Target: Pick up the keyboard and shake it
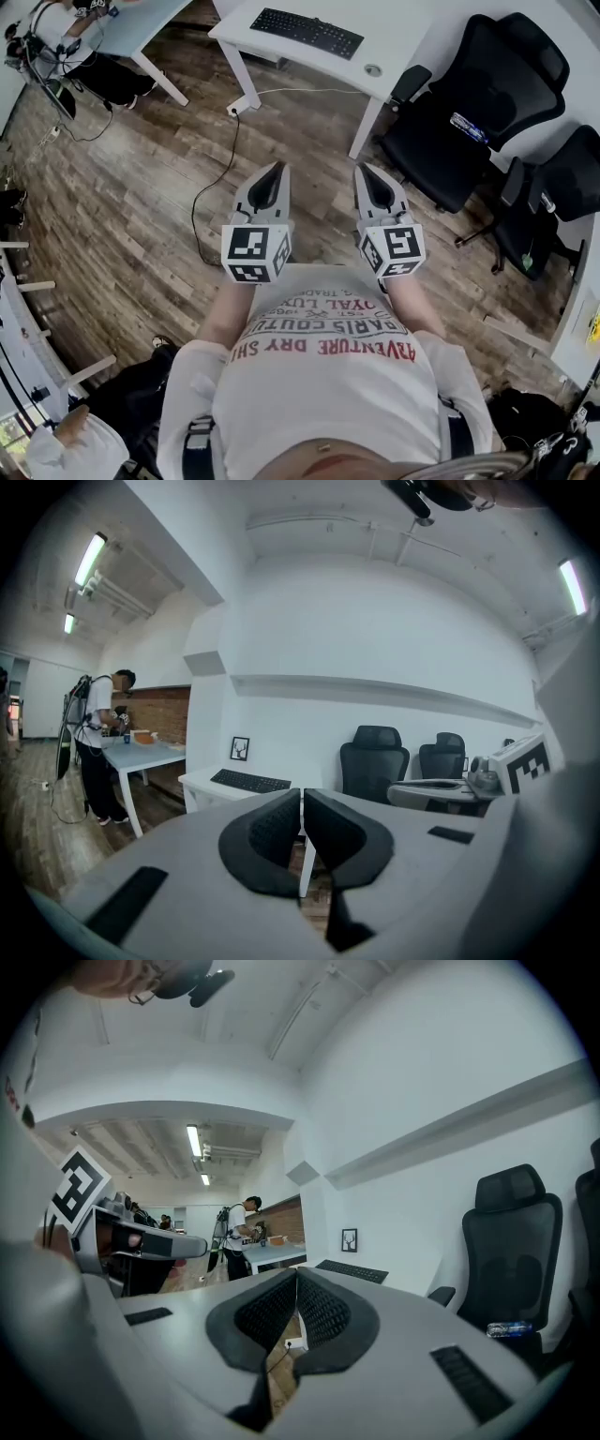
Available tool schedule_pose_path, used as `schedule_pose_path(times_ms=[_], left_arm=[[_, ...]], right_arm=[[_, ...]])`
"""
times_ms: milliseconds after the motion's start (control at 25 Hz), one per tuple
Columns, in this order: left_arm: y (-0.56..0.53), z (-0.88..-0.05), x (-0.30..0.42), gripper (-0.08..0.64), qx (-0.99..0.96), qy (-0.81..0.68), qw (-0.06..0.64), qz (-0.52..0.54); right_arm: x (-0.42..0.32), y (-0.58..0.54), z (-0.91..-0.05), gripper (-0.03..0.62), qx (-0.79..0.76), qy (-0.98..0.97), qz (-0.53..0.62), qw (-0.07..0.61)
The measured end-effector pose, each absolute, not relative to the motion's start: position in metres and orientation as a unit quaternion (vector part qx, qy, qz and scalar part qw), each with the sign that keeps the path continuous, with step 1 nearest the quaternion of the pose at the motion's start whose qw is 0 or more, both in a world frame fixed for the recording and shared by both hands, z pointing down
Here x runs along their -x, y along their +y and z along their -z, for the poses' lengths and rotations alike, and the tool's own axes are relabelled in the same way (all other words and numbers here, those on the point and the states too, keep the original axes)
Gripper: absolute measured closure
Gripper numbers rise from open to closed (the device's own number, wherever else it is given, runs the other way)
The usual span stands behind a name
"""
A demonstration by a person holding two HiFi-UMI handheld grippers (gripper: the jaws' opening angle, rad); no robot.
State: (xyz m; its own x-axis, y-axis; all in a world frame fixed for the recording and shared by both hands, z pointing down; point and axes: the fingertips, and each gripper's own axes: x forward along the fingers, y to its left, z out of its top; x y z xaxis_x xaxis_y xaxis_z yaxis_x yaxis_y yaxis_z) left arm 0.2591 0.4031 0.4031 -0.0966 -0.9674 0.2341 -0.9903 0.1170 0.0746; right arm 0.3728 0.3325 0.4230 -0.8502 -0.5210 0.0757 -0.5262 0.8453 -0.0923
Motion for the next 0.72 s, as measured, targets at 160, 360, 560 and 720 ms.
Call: schedule_pose_path(times_ms=[160,360,560,720], left_arm=[[0.387,-0.411,-0.238,0.528,-0.667,-0.734,0.122,-0.045],[0.36,-0.421,-0.193,0.529,-0.671,-0.73,0.127,-0.043],[0.323,-0.419,-0.132,0.528,-0.689,-0.711,0.135,-0.041],[0.292,-0.412,-0.075,0.528,-0.703,-0.696,0.138,-0.039]], right_arm=[[-0.355,0.317,-0.431,0.568,-0.279,-0.958,-0.057,0.039],[-0.316,0.291,-0.439,0.568,-0.288,-0.955,-0.061,0.049],[-0.262,0.261,-0.436,0.568,-0.32,-0.944,-0.062,0.053],[-0.211,0.235,-0.434,0.568,-0.348,-0.933,-0.069,0.06]])
